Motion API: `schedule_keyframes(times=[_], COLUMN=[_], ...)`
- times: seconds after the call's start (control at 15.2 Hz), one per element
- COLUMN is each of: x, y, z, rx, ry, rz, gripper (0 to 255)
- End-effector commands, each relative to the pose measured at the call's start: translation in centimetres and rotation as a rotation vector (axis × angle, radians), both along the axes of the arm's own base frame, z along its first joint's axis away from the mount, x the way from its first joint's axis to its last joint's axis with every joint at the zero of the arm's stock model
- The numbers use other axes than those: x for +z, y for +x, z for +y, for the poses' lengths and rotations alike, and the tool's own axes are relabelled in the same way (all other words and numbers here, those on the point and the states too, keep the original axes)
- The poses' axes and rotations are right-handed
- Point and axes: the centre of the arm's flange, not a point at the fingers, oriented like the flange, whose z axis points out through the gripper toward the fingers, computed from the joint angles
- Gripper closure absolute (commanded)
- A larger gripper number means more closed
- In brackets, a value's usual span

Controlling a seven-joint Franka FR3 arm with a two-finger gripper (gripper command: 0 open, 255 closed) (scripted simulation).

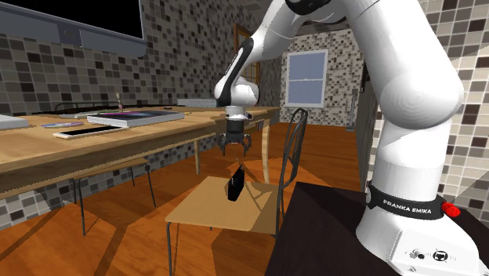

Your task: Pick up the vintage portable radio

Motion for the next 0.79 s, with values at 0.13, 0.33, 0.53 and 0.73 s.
schedule_keyframes(times=[0.13, 0.33, 0.53, 0.73], x=[-3.2, -4.9, -6.5, -8.0], y=[0.2, 0.0, 0.0, 0.0], z=[-4.5, -6.8, -6.8, -6.8], rx=[-0.140, -0.211, -0.211, -0.211], ry=[-0.023, -0.023, -0.023, -0.023], rz=[-0.038, -0.044, -0.044, -0.044], gripper=[0, 0, 0, 0])
